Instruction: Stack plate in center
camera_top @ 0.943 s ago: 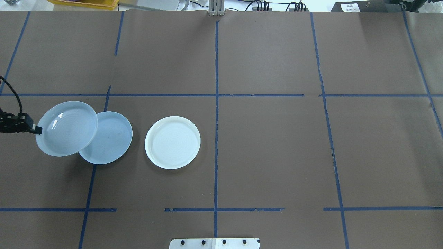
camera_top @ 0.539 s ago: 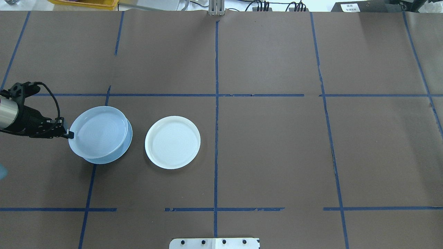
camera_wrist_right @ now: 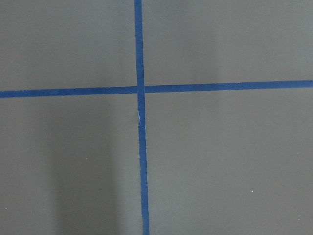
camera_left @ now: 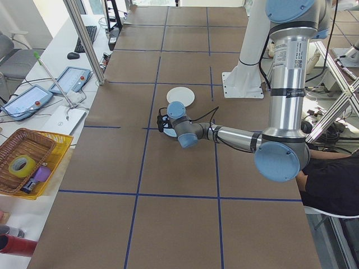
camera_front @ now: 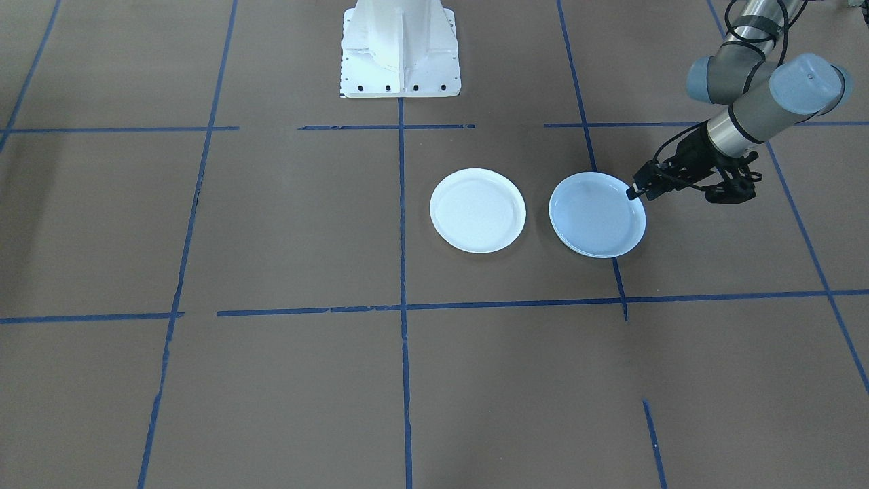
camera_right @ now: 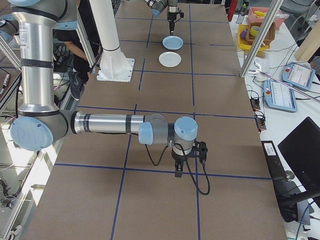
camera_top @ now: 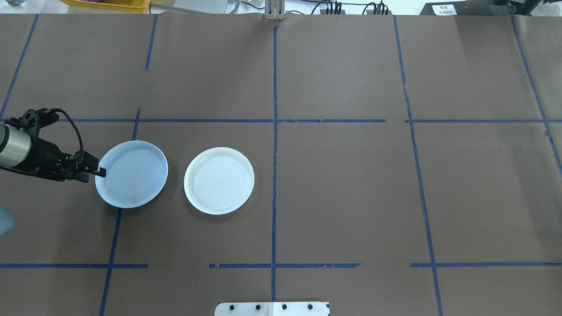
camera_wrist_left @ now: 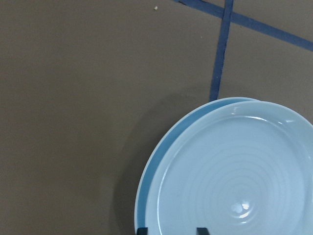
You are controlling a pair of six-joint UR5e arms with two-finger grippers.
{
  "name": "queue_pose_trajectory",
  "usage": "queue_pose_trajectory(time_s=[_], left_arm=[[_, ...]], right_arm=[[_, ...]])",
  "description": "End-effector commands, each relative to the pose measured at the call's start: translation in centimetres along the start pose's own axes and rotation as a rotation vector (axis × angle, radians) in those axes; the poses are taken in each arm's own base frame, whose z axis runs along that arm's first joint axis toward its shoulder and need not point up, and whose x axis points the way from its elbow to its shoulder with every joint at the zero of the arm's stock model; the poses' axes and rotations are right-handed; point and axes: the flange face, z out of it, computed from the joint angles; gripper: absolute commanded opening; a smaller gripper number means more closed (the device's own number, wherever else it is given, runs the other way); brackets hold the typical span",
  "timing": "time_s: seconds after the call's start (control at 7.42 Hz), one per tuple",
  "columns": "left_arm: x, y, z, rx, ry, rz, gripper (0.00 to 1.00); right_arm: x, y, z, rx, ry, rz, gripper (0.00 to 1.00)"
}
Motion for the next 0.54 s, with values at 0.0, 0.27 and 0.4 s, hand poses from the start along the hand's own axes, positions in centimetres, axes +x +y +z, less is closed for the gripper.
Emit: queue_pose_trajectory(time_s=[0.0,0.27,0.4], left_arm=[[1.5,0.4,-1.1,0.003,0.022,0.028,1.0],[5.1,0.9,-2.1,-0.004,-0.001,0.004,1.0],[9.4,0.1,-2.7,-0.002,-0.023,-0.016,1.0]], right_arm=[[0.0,0.0,0.0,0.0,0.0,0.001,1.0],[0.0,0.0,0.0,0.0,0.002,0.001,1.0],[0.0,0.0,0.0,0.0,0.0,0.001,1.0]])
